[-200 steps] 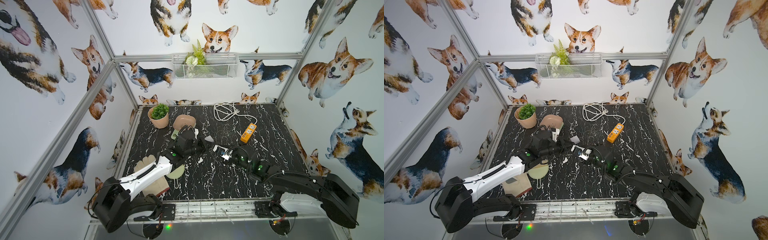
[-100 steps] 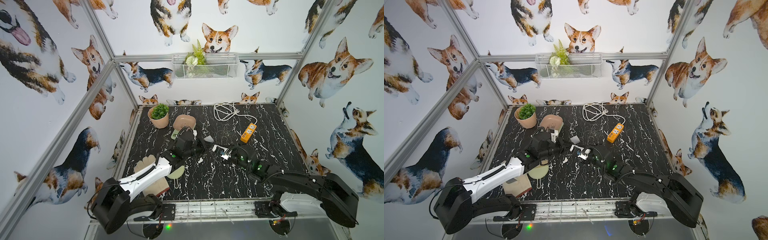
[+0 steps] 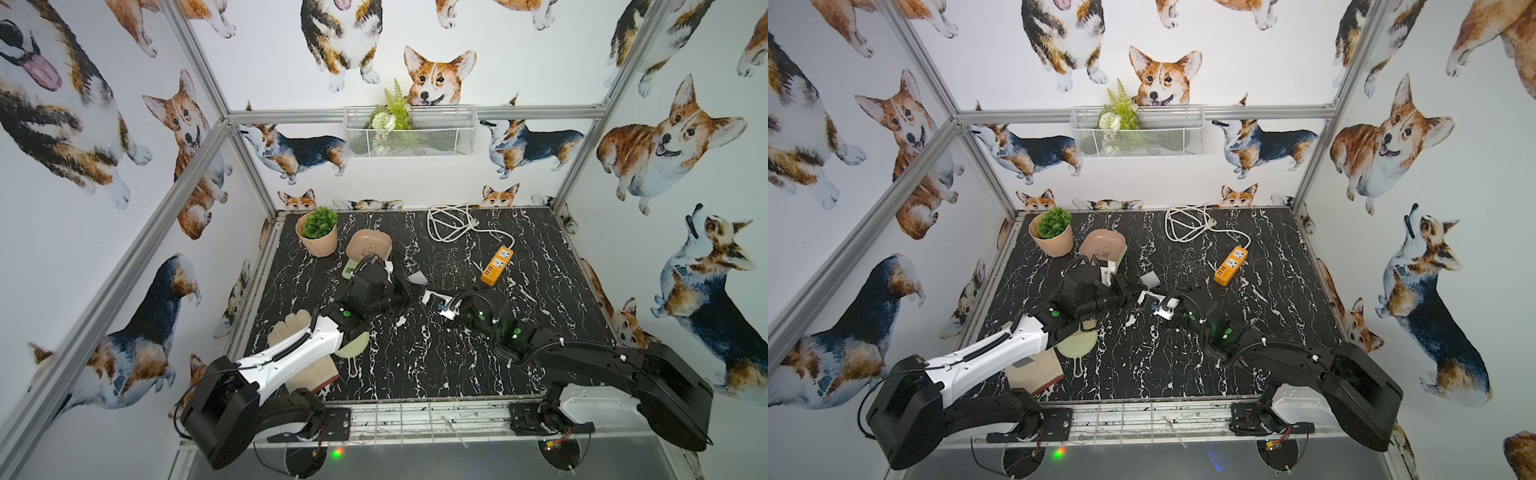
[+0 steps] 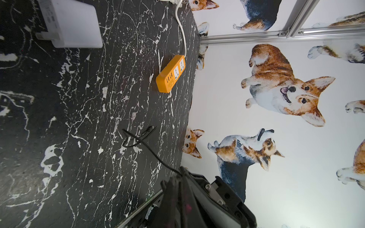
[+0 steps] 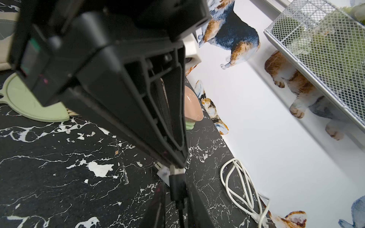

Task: Charge the electronic scale
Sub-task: Pick up the charging cable from the center of the board.

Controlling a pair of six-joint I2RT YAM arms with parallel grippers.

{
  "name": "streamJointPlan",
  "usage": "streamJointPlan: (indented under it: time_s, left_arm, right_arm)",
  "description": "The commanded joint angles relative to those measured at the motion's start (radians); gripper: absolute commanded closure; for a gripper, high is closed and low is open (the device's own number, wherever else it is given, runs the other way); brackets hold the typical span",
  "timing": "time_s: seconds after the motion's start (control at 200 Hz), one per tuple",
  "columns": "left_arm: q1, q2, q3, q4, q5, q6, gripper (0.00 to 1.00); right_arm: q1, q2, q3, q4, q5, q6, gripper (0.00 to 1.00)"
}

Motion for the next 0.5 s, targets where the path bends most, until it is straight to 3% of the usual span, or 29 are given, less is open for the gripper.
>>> streamJointPlan:
  time_s: [0.0,0.495]
  left_arm:
    - [-0.001,-0.010,-0.003,0.034,-0.010,-0.026,0.92]
    - [-0.004,-0.022,-0.003,0.030,-0.004,-0.038,0.93]
  right_arm:
    - [0.002,-0.004,0.005,0.034,-0.006,-0.028,0.77]
    - [0.005,0.015,0.020,0.057,0.048,-0.060,0.83]
